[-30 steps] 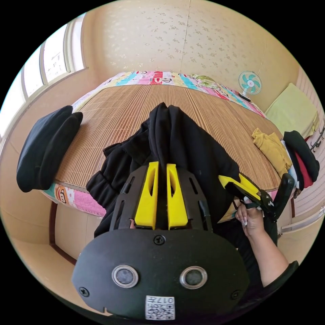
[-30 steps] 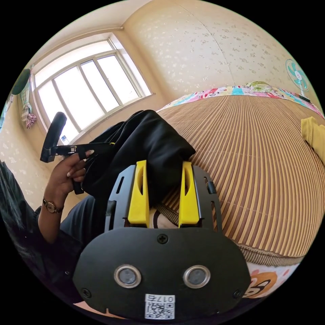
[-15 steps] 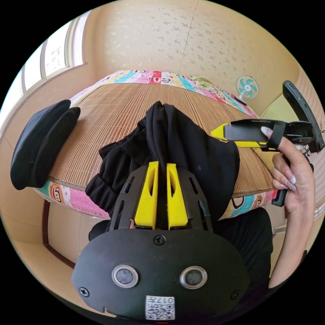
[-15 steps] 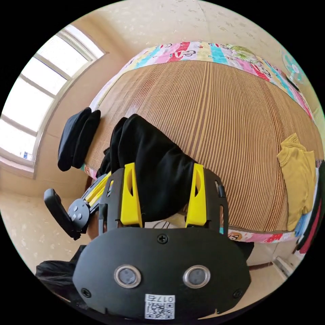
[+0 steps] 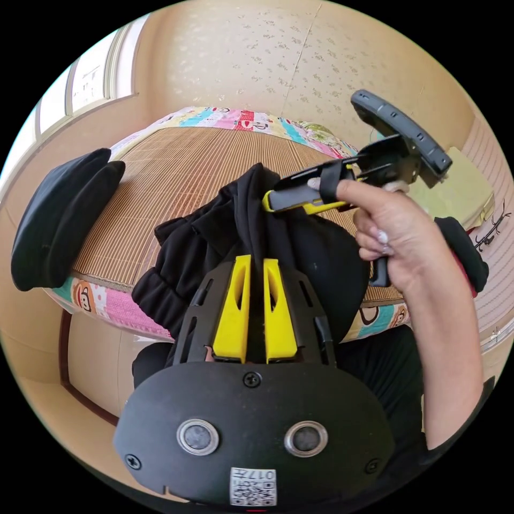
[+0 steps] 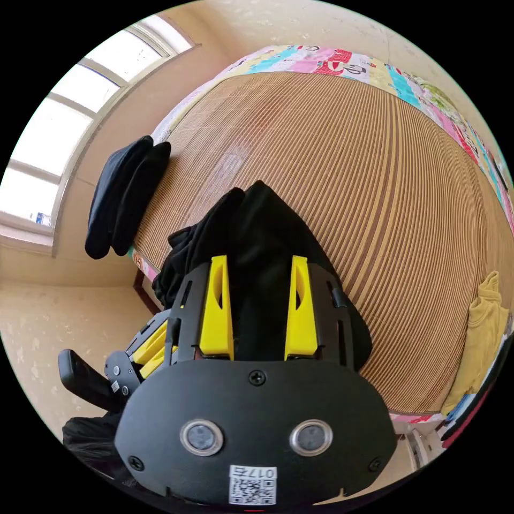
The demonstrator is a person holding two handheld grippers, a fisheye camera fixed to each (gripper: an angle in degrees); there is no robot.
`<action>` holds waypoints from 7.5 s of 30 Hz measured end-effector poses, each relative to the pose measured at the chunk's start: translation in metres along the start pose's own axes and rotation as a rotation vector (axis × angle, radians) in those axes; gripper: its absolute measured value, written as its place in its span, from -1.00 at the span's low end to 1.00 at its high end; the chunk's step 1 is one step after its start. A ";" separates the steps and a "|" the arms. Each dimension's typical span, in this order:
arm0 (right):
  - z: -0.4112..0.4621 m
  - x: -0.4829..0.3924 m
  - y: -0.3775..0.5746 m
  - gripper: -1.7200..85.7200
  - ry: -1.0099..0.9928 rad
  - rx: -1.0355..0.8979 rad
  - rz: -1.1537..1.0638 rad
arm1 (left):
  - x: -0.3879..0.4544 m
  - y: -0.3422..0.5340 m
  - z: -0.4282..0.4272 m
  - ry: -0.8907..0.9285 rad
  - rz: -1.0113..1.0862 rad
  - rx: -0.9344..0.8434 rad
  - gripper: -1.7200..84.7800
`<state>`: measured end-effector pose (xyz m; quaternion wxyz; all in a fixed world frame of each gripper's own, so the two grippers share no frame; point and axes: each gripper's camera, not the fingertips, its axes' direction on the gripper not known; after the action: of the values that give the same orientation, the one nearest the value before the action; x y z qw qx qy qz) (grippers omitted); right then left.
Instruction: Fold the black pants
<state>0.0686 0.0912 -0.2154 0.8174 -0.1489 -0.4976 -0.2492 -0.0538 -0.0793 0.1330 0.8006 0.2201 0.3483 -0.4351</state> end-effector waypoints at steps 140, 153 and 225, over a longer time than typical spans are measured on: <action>-0.191 -0.036 0.061 -0.89 0.478 0.555 0.295 | 0.241 -0.040 -0.120 0.138 0.254 0.072 -0.85; -0.332 -0.078 -0.236 -0.83 0.633 0.764 0.184 | 0.223 -0.309 -0.275 0.070 0.122 0.452 -0.76; -0.048 -0.126 0.073 -0.80 -0.789 -0.221 0.115 | -0.144 -0.038 -0.151 0.832 -0.307 -0.274 -0.88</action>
<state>0.0966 0.1607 -0.3486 0.5557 -0.3473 -0.7339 -0.1788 -0.1960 0.0775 0.1397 0.5408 0.2138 0.7229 -0.3732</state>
